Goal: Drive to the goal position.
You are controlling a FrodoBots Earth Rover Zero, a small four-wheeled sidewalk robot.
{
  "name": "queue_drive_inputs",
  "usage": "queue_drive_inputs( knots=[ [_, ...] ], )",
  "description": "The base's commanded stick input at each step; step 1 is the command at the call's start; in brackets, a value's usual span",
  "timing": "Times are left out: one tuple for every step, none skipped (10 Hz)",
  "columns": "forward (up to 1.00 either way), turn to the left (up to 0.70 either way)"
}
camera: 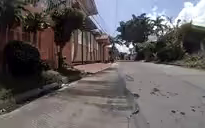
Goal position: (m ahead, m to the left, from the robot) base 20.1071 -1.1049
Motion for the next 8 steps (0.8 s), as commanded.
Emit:
queue_drive_inputs(
  knots=[
    [1.0, -0.38],
    [1.0, -0.13],
    [1.0, -0.06],
    [1.0, -0.04],
    [1.0, -0.04],
    [1.0, -0.04],
    [1.0, -0.04],
    [1.0, -0.04]
  ],
)
